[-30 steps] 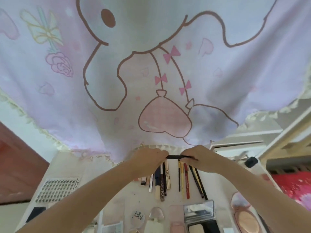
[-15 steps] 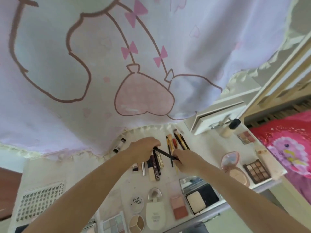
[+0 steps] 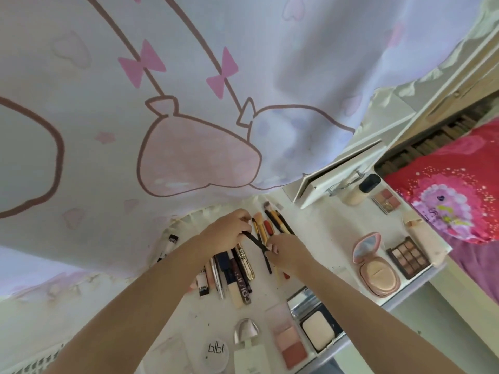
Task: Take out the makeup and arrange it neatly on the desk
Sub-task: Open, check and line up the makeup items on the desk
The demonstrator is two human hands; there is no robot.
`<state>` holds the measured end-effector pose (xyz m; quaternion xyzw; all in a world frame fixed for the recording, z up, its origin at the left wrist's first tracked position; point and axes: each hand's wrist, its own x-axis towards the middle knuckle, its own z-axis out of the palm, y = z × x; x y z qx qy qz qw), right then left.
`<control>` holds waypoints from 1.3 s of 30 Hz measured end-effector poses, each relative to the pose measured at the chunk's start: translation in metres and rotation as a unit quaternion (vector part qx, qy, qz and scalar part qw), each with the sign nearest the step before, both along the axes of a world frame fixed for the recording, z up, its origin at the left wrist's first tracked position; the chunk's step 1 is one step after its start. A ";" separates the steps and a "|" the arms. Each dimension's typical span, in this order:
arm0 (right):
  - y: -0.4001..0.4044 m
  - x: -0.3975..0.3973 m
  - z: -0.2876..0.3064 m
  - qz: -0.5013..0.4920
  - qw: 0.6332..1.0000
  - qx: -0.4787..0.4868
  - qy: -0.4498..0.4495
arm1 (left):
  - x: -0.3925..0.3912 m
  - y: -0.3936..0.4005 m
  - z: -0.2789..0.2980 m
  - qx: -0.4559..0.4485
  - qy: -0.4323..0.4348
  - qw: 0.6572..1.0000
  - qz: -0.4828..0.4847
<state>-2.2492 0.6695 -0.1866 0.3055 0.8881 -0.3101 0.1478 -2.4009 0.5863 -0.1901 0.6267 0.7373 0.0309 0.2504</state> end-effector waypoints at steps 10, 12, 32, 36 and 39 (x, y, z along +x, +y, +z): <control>-0.027 -0.026 -0.018 -0.042 0.992 -0.018 -0.118 | -0.012 0.021 -0.020 -0.058 0.039 0.998 0.007; -0.031 -0.028 -0.019 -0.052 0.990 -0.018 -0.129 | -0.010 0.023 -0.019 -0.054 0.036 0.998 0.009; -0.027 -0.015 -0.021 -0.044 0.994 0.031 -0.092 | -0.011 -0.003 -0.015 -0.038 0.112 0.993 -0.004; -0.033 -0.016 -0.022 -0.002 0.998 0.027 -0.050 | -0.013 -0.032 -0.017 -0.027 0.084 0.995 0.055; -0.040 -0.019 -0.026 0.010 0.999 0.026 -0.036 | -0.007 -0.047 -0.017 -0.015 0.068 0.992 0.108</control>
